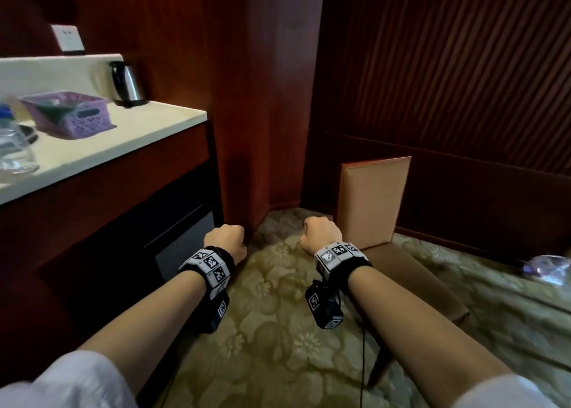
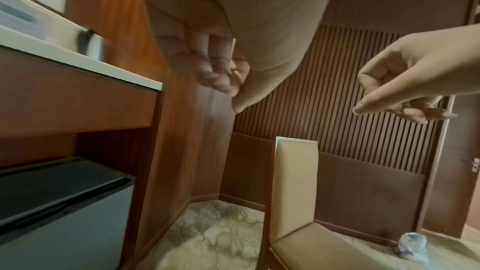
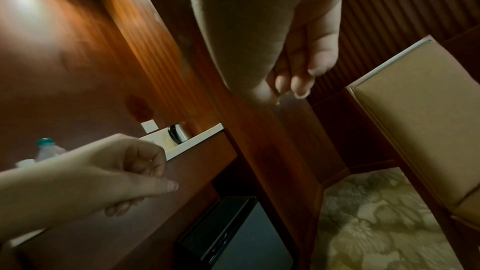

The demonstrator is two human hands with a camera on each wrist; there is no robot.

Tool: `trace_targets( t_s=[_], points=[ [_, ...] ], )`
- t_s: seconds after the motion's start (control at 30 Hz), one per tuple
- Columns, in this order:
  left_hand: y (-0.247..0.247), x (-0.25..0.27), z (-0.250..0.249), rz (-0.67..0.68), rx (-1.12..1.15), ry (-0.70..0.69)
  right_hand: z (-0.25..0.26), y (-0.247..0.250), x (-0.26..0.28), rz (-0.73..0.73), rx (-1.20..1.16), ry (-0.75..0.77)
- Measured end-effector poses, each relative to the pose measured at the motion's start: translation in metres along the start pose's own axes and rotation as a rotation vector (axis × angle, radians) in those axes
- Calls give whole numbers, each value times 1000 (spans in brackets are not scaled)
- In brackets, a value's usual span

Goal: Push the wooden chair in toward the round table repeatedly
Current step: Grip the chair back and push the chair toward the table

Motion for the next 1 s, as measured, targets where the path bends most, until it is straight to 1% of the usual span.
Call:
trace_targets(
  t_s=[0.1,0.27,0.3,0.47,0.5,0.6,0.7,0.8,0.87,0.97,1.0],
  points=[
    [-4,-74,2,2,-11,-33,-5,-18,-67,11,31,-11],
    [-1,-215,-1,-21,6,-98,-19,-37,-188,24,18,-98],
    [4,-250,-4,-23,11,-120,-22,-37,-218,24,13,-119],
    [21,-381,-29,-17,38,-230,-44,-31,-328,29,-8,-233],
    [21,-400,-35,-17,40,-251,-49,-30,-343,27,-12,-250],
    [13,-458,-60,15,29,-322,-71,-35,-393,25,-28,-303],
    [-8,-514,-89,67,-1,-402,-101,-53,-439,37,-30,-374],
    [-30,-576,-125,108,-19,-490,-139,-77,-487,66,-26,-443],
    [-39,-613,-150,125,-23,-536,-166,-84,-519,74,-36,-483],
    [-35,-684,-202,90,-29,-625,-218,-77,-579,-5,-83,-567],
    [-32,-701,-218,79,-26,-652,-232,-72,-592,-22,-101,-593]
  ],
)
Point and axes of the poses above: each hand's wrist, its own x-axis away from the middle knuckle, its own y-axis out of the back of the hand, z = x × y, the point moved 10 cm from there along -x, towards the middle knuckle, and after that the axes turned 3 degrees about x, right-handed, at the moved point
